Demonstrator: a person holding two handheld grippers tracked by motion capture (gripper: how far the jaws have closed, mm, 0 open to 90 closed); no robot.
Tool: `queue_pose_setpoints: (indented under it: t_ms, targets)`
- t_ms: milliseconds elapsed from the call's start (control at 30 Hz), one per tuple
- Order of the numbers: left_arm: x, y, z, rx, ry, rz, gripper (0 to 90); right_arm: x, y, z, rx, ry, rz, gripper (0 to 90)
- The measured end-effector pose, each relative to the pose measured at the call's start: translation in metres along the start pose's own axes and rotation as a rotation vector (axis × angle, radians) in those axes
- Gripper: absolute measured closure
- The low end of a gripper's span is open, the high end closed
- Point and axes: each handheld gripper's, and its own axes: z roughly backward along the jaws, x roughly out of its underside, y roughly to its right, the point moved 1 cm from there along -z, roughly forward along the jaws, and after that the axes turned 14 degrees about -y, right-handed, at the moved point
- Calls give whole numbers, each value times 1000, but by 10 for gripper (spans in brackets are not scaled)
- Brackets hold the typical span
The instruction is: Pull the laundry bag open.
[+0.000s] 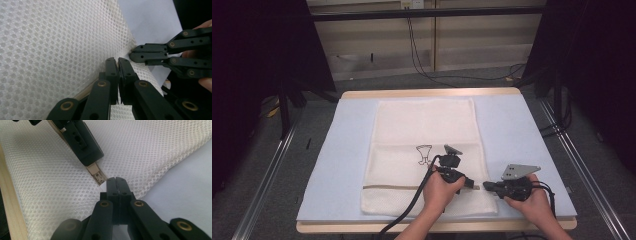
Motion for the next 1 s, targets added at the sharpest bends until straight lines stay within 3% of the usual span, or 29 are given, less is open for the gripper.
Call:
queue_pose_setpoints:
  t_ms: [67, 100, 233, 300, 367, 467, 500, 567, 667, 867, 1000]
  targets:
    - [0, -1, 0, -6, 8, 5, 876, 0, 1, 0, -7, 2, -10, 900]
    - [0, -1, 1, 14, 1, 6, 876, 0, 1, 0, -10, 1, -12, 900]
    - [0, -3, 0, 8, 7, -17, 874, 1, 1, 1, -7, 0, -20, 900]
    - [0, -2, -2, 20, 22, 6, 870, 1, 1, 0, -5, 1, -7, 900]
    - [0, -4, -3, 9, 12, -4, 858, 1, 1, 0, -3, 2, -6, 900]
    - [0, -2, -9, 45, 4, 8, 787, 1, 1, 0, -8, 2, -9, 900]
    - [-1, -2, -10, 21, 1, 0, 794, 1, 1, 0, -6, 2, -9, 900]
    - [-1, -1, -11, 33, 8, 14, 871, 1, 1, 0, -5, 3, -9, 900]
    - [-1, -1, -9, 33, 1, 9, 874, 1, 1, 1, -7, 1, -20, 900]
    - [1, -8, -3, 105, 3, 47, 876, 2, 3, 1, -8, -7, -14, 900]
    - [4, -12, 5, 98, 5, 60, 876, 4, 3, 1, -8, -6, -9, 900]
